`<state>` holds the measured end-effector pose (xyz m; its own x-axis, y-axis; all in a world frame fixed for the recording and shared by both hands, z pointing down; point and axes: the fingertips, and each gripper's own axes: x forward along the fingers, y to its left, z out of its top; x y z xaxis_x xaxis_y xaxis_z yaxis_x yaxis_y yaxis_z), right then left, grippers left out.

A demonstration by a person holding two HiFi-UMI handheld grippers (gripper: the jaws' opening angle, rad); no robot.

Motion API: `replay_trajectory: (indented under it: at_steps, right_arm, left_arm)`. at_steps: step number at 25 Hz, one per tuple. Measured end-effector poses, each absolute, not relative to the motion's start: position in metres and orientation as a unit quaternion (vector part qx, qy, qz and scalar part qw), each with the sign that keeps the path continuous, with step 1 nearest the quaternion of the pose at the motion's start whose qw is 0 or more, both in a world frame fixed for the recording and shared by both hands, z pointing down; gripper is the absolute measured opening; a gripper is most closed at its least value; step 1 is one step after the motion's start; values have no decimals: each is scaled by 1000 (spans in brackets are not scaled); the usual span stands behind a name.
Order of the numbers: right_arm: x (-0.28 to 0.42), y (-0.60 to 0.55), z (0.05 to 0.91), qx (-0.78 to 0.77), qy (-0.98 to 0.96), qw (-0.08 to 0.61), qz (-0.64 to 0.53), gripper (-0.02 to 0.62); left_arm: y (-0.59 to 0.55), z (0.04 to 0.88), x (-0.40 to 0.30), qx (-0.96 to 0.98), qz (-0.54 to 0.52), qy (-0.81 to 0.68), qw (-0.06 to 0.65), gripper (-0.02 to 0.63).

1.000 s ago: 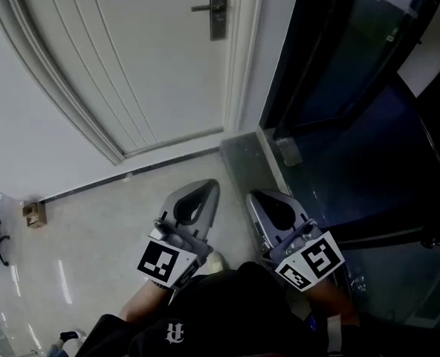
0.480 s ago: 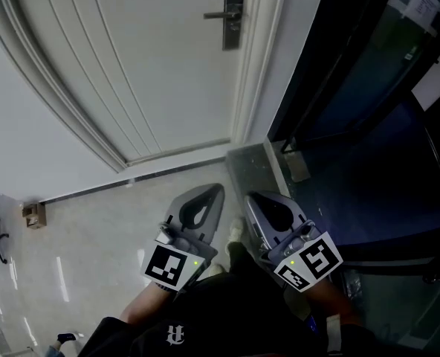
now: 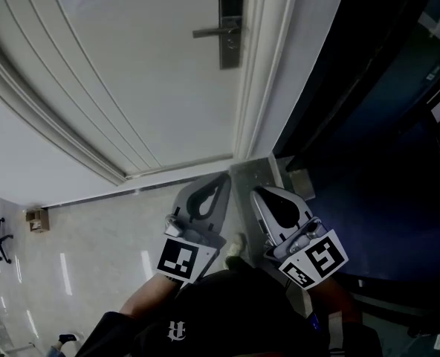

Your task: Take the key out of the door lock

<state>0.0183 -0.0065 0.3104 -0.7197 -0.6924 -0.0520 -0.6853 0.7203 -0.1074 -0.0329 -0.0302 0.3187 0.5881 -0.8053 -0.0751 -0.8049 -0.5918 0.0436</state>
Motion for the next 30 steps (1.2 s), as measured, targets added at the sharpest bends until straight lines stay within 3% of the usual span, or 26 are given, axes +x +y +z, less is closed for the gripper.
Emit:
replay_trajectory:
  at_steps: [27,28,30]
  right_arm:
    - [79,-220,302,-412,908,50,-54,15]
    - [80,-226,302,-413,908,50,-56,17]
    - [82,-236,301,-414,907,52,-58,17]
  left_arm:
    - [-343,336,-10,796,-55,-602,-20,9]
    - [-353,338,-8,794,-53,-606,-20,18]
    - [-373,340,-6,790,-51,-611,-16,101]
